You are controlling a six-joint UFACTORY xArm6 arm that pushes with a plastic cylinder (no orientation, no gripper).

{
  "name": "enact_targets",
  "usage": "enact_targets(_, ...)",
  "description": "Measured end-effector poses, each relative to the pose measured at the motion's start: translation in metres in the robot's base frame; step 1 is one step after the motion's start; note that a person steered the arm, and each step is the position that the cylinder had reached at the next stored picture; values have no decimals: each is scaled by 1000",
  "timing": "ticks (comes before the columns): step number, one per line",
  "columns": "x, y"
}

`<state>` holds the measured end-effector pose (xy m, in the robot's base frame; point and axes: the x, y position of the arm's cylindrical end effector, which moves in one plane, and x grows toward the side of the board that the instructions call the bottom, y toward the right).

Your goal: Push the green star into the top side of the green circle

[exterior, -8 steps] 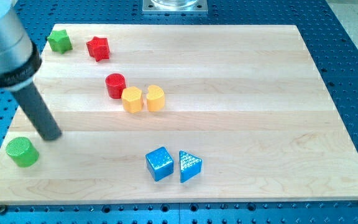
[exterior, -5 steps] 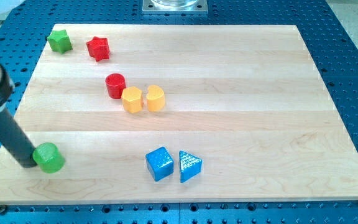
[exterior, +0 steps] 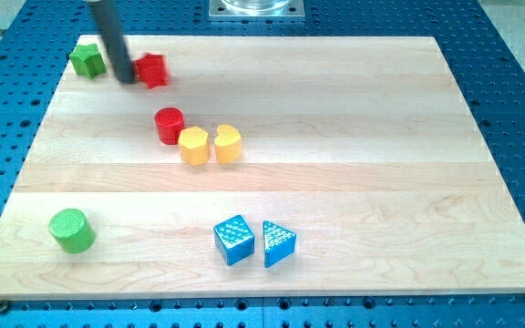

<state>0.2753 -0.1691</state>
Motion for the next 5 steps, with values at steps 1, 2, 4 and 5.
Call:
enact_targets(1,-12,31)
enact_targets(2,-59,-42)
enact_targets(4,18,-67)
enact_targets(5,-19,-49)
